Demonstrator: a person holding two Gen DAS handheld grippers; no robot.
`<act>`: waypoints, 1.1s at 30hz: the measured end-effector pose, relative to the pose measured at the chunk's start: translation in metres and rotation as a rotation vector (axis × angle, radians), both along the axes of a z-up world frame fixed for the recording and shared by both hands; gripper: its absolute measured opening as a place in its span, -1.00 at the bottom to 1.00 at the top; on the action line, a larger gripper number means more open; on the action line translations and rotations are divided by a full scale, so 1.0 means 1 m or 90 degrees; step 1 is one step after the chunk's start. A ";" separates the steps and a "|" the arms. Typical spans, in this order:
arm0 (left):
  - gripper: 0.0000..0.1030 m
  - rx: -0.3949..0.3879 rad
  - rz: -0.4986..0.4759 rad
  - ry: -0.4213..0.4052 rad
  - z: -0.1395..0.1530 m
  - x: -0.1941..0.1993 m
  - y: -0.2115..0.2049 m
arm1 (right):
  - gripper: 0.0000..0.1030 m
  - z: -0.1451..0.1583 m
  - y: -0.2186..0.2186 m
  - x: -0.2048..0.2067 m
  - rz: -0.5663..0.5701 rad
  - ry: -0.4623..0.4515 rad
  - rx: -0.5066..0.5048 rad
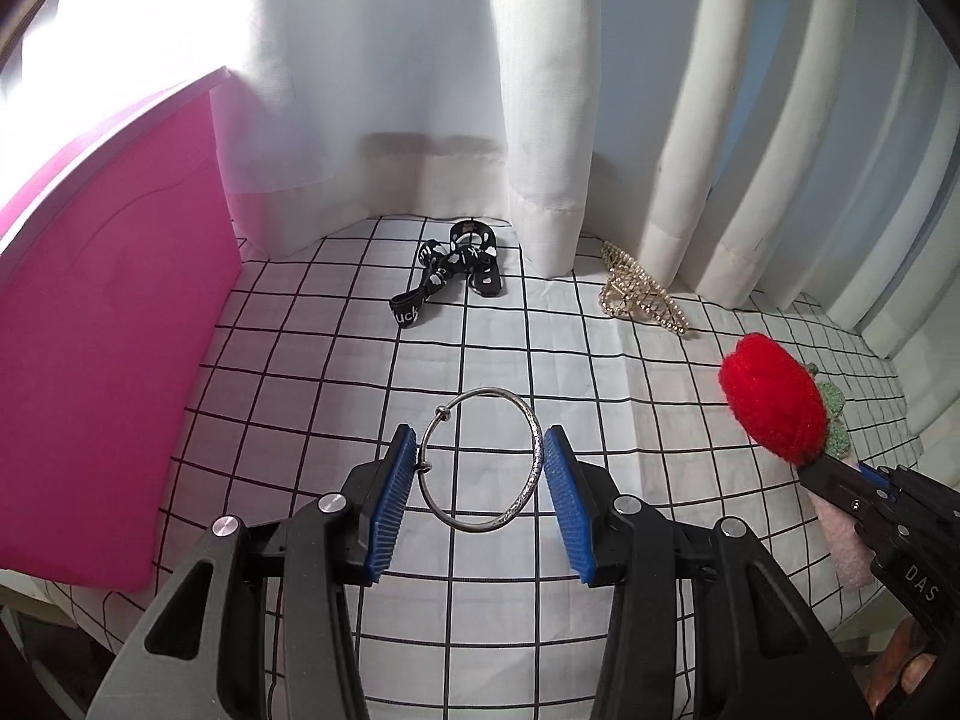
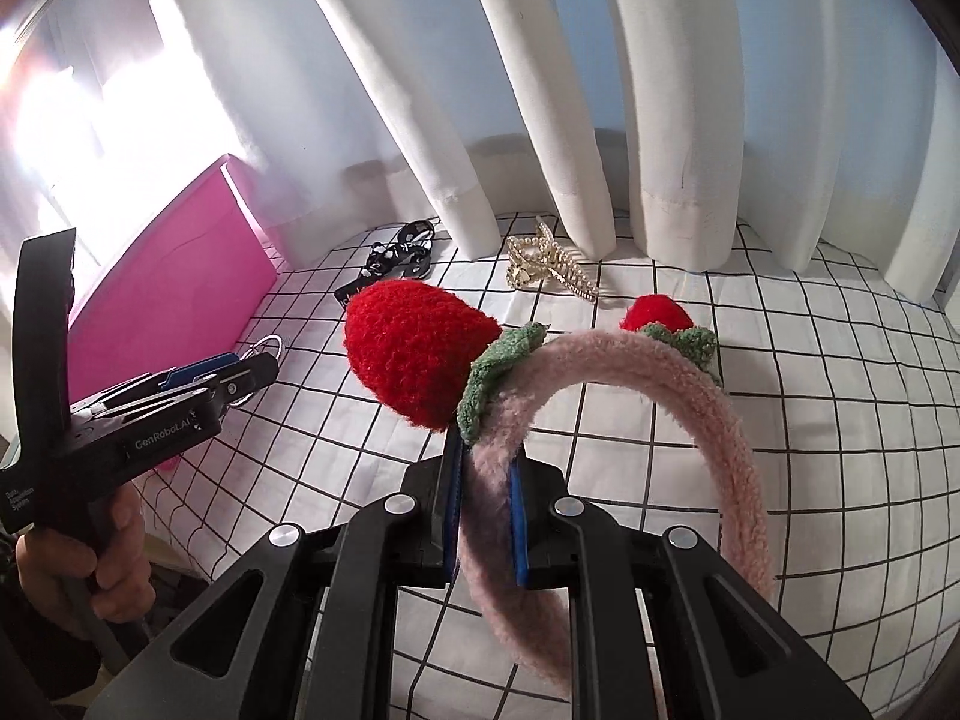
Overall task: Organize jewelry
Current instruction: 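Carry the bangle with left tool while right tool carries the headband to the tub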
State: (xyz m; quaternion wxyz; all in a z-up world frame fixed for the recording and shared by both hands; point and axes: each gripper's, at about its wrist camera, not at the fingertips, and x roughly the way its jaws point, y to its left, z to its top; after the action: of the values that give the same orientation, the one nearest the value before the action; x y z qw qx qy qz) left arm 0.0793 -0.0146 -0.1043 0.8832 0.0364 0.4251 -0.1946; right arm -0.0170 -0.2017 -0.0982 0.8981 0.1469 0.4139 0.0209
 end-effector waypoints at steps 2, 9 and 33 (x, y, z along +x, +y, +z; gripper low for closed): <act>-0.17 -0.005 0.006 -0.003 0.008 -0.003 0.003 | -0.75 0.009 0.000 -0.003 0.006 -0.006 0.002; -0.17 -0.013 0.034 -0.023 0.039 -0.014 0.021 | -0.75 0.040 0.011 -0.005 0.043 -0.036 -0.008; -0.17 -0.040 0.260 -0.159 0.152 -0.030 0.174 | -0.75 0.149 0.132 0.055 0.291 -0.206 -0.013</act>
State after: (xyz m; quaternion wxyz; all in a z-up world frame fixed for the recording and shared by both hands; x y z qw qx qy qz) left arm 0.0490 0.1589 0.0476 0.9507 -0.0540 0.3049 -0.0189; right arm 0.0380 -0.0695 0.0513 0.9260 0.0353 0.2879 0.2417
